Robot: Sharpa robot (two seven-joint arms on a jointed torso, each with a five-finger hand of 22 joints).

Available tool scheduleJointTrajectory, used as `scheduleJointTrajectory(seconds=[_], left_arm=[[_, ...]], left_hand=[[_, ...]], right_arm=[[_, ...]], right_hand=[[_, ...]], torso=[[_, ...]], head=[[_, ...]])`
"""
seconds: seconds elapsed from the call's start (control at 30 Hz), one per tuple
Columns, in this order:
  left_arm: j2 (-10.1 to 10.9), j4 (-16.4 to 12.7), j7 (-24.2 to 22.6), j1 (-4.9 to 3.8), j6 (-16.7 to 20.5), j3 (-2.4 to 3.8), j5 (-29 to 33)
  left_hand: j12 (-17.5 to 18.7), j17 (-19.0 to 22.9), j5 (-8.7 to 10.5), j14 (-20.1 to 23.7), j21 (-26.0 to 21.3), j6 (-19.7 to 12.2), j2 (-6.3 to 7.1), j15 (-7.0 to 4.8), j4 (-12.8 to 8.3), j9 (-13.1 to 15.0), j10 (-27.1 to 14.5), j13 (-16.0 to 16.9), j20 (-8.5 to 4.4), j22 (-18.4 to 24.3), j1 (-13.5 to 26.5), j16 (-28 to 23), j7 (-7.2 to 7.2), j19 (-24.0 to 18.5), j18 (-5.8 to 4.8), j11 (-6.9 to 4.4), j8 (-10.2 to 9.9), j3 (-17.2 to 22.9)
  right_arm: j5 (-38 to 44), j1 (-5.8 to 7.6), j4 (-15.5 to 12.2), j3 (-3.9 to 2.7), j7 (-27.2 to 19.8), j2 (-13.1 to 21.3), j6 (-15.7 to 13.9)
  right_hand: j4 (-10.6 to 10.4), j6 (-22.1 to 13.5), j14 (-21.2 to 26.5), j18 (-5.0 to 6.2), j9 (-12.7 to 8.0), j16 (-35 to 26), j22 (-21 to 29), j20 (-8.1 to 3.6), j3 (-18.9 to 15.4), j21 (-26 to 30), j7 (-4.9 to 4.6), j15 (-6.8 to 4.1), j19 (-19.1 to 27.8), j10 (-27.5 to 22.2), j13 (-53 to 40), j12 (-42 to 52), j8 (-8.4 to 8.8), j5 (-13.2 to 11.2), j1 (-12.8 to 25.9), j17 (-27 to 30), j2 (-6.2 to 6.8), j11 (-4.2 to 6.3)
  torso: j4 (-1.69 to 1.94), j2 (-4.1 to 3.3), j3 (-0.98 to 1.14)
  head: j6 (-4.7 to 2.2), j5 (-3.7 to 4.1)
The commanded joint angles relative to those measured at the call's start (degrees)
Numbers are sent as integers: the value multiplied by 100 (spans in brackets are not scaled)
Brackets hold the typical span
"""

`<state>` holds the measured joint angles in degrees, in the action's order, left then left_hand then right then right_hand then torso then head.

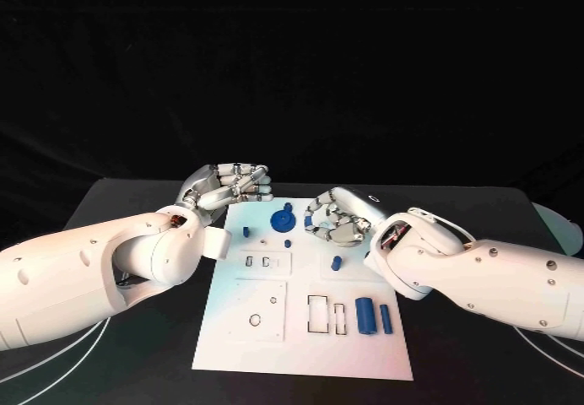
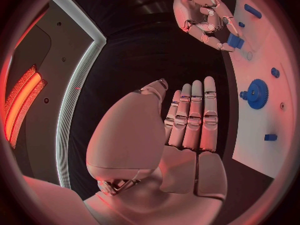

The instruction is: Assemble the parts on the task board

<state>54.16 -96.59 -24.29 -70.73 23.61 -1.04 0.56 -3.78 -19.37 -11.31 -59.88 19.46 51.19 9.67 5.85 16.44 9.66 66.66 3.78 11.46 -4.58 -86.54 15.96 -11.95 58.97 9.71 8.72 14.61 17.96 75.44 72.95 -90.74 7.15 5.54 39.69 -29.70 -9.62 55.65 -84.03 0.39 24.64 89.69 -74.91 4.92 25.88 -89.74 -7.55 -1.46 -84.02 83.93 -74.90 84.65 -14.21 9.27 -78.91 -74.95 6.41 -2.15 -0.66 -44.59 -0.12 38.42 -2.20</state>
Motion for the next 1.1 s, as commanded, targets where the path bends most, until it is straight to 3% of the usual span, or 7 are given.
scheduleJointTrajectory(seconds=[0.03, 0.23, 0.47, 0.57, 0.73, 1.1], left_arm=[[-25, 16, -49, -5, -14, 4, -24], [-25, 40, -56, -6, 36, 4, -24], [-21, 46, -69, -6, 74, 4, -24], [-31, 50, -72, -6, 75, 4, -24], [-41, 66, -65, -6, 78, 4, -24], [-52, 71, -57, -6, 70, 4, -24]], left_hand=[[19, -6, 31, 20, -18, -12, 24, 21, 1, -7, -38, -5, 14, 7, 35, -20, -43, 29, 80, 2, -39, 27], [18, -9, 33, 19, -21, -11, 27, 22, 3, -7, -39, -4, 16, 9, 45, -22, -44, 26, 77, 3, -40, 25], [16, -12, 35, 18, -24, -10, 30, 24, 5, -7, -38, -3, 18, 10, 55, -25, -45, 24, 76, 4, -40, 22], [15, -12, 35, 19, -25, -9, 31, 24, 5, -7, -37, -3, 19, 11, 57, -26, -45, 22, 75, 4, -41, 22], [13, -14, 36, 21, -29, -7, 32, 26, 5, -7, -35, -2, 21, 13, 63, -30, -45, 17, 73, 4, -40, 21], [13, -15, 36, 22, -29, -6, 32, 26, 5, -7, -35, -2, 22, 13, 64, -30, -45, 16, 73, 4, -40, 21]], right_arm=[[477, -50, 15, 14, 563, -165, 218], [749, -200, 135, 44, 794, -558, 395], [1023, -338, 197, 67, 979, -850, 530], [1102, -366, 233, 71, 1036, -923, 561], [1205, -407, 289, 78, 1094, -1026, 587], [1290, -444, 361, 94, 1139, -1149, 661]], right_hand=[[-44, 156, -597, -39, 277, 31, -1509, -48, -4, -26, 153, -47, -598, 132, -901, 21, -354, 4, 64, -1505, -2, 47], [-44, 149, -597, -39, 284, 31, -1509, -52, -10, -26, 156, -51, -598, 127, -896, 15, -365, -1, 87, -1505, 21, 50], [-56, 144, -597, -39, 292, 31, -1509, -56, -19, -26, 157, -54, -598, 127, -896, 13, -380, -9, 125, -1505, 40, 52], [-56, 144, -597, -39, 292, 31, -1509, -56, -19, -26, 157, -54, -598, 127, -896, 13, -380, -9, 125, -1505, 40, 52], [-61, 144, -597, -39, 296, 31, -1509, -58, -20, -26, 160, -55, -598, 123, -891, 8, -387, -12, 139, -1505, 44, 53], [-66, 135, -597, -39, 299, 31, -1509, -60, -24, -26, 160, -57, -598, 124, -893, 9, -392, -13, 160, -1505, 59, 54]], torso=[[2, -6, -6], [-24, -22, 3], [-28, -32, 8], [-13, -30, 2], [-30, -17, 13], [-20, -19, 13]], head=[[14, -45], [51, -127], [92, -166], [103, -162], [138, -211], [164, -225]])
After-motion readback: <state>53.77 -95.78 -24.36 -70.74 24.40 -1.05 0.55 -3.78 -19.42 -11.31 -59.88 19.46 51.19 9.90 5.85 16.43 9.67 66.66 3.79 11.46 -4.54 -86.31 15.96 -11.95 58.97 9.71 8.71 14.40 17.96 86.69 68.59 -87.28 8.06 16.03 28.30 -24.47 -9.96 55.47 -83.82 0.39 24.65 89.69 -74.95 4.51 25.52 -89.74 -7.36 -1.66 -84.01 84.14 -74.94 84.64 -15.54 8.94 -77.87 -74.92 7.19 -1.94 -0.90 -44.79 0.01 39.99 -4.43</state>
